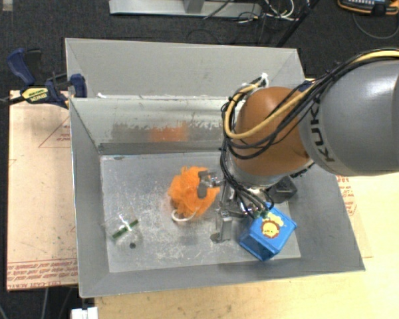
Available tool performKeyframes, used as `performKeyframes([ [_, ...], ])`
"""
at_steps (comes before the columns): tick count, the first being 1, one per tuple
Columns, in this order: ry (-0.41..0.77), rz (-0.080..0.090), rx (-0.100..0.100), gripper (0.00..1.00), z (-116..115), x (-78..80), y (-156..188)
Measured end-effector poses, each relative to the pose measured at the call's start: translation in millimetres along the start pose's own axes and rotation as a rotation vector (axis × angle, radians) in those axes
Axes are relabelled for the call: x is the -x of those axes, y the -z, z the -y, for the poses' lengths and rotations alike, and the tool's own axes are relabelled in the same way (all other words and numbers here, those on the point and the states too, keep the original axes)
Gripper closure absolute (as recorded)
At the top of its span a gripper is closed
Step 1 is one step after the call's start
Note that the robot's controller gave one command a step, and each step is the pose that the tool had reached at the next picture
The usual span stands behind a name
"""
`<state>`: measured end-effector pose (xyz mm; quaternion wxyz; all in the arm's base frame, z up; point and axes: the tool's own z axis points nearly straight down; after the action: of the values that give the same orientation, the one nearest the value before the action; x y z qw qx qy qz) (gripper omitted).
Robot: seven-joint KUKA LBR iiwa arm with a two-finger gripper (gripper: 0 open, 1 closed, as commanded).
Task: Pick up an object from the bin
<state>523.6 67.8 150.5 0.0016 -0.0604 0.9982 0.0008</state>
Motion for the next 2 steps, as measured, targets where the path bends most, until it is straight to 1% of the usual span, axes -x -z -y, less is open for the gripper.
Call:
performKeyframes([
  [1,0.112,-0.001,0.001,0.00,-5.9,38.3,-8.9],
  [2,0.119,0.003,0.002,0.00,-9.6,46.7,-23.1],
])
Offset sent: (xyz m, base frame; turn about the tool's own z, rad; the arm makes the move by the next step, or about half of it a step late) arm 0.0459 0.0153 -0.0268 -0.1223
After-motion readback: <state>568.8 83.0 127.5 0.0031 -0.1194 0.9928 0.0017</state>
